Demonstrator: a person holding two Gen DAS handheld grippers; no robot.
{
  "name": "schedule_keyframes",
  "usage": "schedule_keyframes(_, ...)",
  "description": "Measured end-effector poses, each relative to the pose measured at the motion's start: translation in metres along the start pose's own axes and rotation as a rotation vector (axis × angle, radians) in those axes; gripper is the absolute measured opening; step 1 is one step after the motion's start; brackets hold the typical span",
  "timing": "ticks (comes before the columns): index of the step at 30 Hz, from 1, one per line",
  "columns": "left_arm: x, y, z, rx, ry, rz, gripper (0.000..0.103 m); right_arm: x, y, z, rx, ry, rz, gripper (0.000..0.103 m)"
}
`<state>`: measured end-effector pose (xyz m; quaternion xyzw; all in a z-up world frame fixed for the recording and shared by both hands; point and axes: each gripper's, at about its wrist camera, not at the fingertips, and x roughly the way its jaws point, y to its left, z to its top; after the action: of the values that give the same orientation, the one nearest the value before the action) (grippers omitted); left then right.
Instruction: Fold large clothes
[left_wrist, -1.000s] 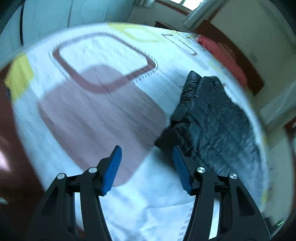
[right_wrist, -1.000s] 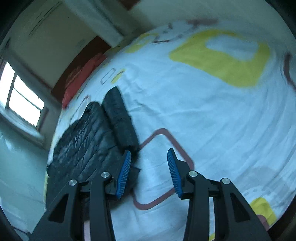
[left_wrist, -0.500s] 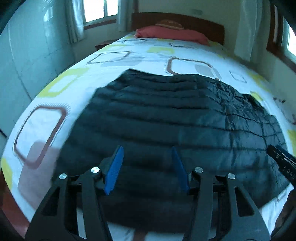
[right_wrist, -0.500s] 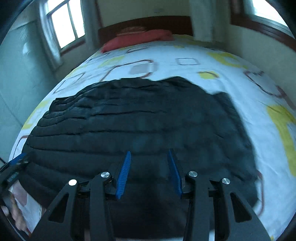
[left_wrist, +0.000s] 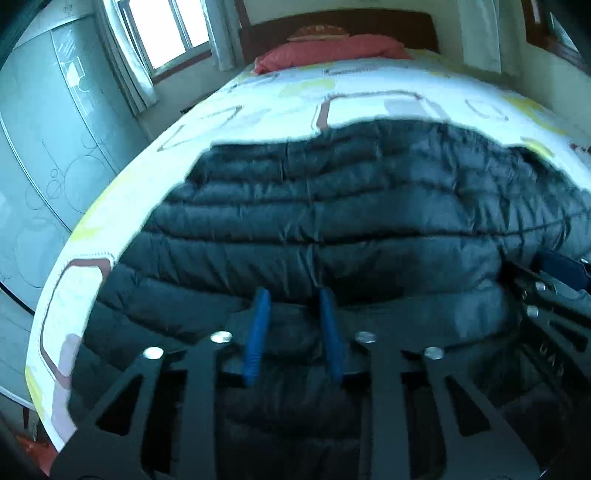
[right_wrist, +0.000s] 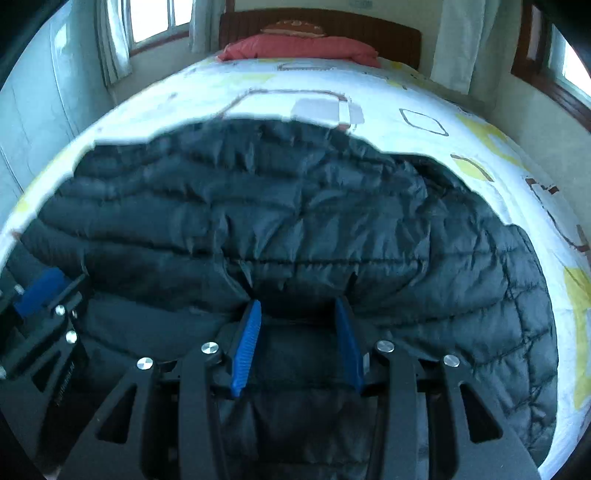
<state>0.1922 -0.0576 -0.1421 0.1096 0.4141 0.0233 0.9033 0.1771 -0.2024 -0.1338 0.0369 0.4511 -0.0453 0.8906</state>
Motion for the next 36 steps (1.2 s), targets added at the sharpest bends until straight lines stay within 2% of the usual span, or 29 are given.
schedule_keyframes(2,-0.005,0.004,0.01,-0.029,-0.024,-0.006,0.026,-0.005,0.001,0.012,0.003,-0.04,0.003,0.042)
schedule_keyframes(4,0.001,0.005,0.02,-0.024,-0.044,0.031,0.027,0.003,0.007,0.022,-0.007,-0.04,-0.011,0.042)
schedule_keyframes(8,0.043,0.004,0.029,-0.026,0.045,0.03,0.029,0.043,0.014,0.02,-0.019,0.003,-0.025,0.042)
schedule_keyframes(11,0.032,0.002,0.033,0.005,0.031,0.042,0.028,0.029,0.018,0.023,-0.035,-0.012,-0.04,0.042)
schedule_keyframes(13,0.016,0.007,0.031,-0.004,0.001,0.018,0.028,0.011,0.015,0.022,-0.026,-0.038,-0.021,0.042)
schedule_keyframes(15,0.01,0.016,0.023,-0.009,-0.004,0.036,0.028,0.004,0.012,0.014,-0.018,-0.051,-0.022,0.042)
schedule_keyframes(17,0.024,0.021,0.011,-0.028,0.027,0.027,0.03,0.021,0.016,0.003,-0.036,-0.021,-0.02,0.042)
schedule_keyframes(18,0.029,0.02,0.006,-0.03,0.021,0.026,0.031,0.028,0.018,-0.003,-0.051,-0.04,-0.027,0.043)
schedule_keyframes(21,0.025,0.006,0.001,0.033,-0.015,0.098,0.03,0.019,0.023,-0.001,-0.073,-0.054,-0.063,0.043)
schedule_keyframes(23,0.026,0.012,0.001,0.014,-0.017,0.08,0.03,0.0,0.021,-0.002,-0.047,-0.071,-0.038,0.043)
schedule_keyframes(25,0.026,0.018,0.001,-0.019,-0.014,0.051,0.03,-0.012,0.019,-0.009,-0.036,-0.1,-0.055,0.043)
schedule_keyframes(28,0.026,0.018,0.002,-0.024,-0.017,0.052,0.03,0.005,0.02,-0.024,-0.072,-0.058,-0.08,0.043)
schedule_keyframes(32,0.026,0.017,0.0,-0.025,-0.025,0.054,0.03,0.012,0.026,-0.029,-0.094,-0.086,-0.106,0.043)
schedule_keyframes(36,0.021,0.021,-0.001,-0.055,-0.022,0.027,0.031,0.013,0.025,-0.033,-0.083,-0.092,-0.096,0.043)
